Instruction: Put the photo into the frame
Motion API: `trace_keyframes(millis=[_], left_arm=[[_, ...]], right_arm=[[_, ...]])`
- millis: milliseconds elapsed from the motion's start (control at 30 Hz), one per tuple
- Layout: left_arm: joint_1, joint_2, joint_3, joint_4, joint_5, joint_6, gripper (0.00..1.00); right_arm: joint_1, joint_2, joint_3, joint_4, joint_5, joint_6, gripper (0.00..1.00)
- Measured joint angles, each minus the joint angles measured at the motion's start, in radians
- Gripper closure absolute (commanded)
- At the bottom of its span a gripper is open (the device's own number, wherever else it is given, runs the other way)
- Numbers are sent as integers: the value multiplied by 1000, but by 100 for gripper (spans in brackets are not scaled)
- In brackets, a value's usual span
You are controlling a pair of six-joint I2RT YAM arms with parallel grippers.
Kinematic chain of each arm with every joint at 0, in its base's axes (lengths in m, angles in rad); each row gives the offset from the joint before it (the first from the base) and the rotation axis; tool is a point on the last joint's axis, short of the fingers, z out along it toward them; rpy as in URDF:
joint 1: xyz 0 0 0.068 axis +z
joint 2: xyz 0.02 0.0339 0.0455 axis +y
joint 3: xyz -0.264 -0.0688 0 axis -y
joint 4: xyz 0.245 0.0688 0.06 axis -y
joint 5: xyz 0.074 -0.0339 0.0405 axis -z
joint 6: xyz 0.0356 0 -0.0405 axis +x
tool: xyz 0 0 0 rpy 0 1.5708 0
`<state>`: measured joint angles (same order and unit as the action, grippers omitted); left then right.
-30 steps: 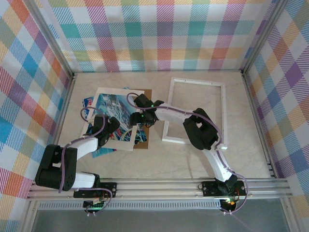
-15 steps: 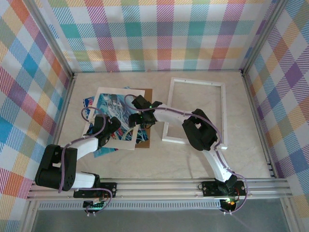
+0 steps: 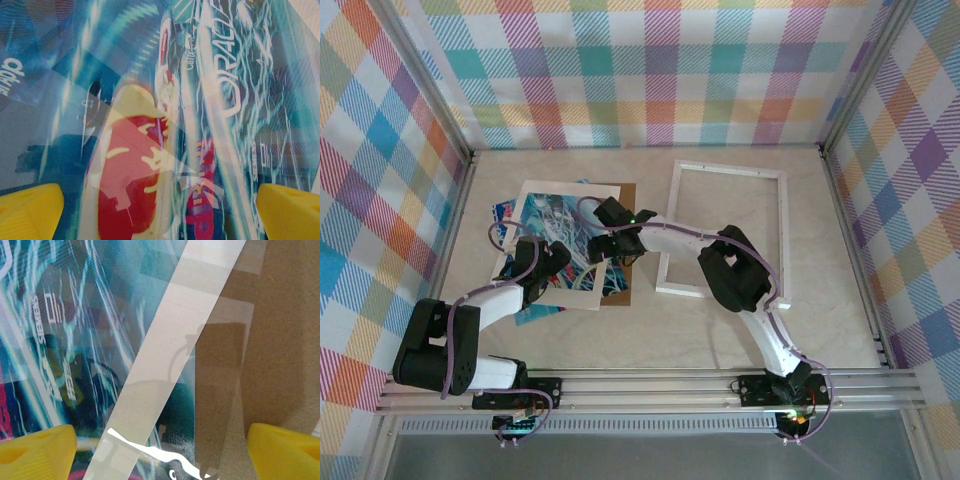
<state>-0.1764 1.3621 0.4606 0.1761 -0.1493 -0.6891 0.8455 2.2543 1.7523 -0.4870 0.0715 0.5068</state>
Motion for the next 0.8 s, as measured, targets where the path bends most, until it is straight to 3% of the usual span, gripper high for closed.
trace_keyframes(millis=[267, 800], left_arm=[[0, 0, -4, 8, 1, 0, 0], [0, 2, -8, 18, 0, -7, 0]], right_arm=[[-16, -8, -28, 36, -54, 8, 26], [-11, -16, -40, 66, -92, 16, 27]])
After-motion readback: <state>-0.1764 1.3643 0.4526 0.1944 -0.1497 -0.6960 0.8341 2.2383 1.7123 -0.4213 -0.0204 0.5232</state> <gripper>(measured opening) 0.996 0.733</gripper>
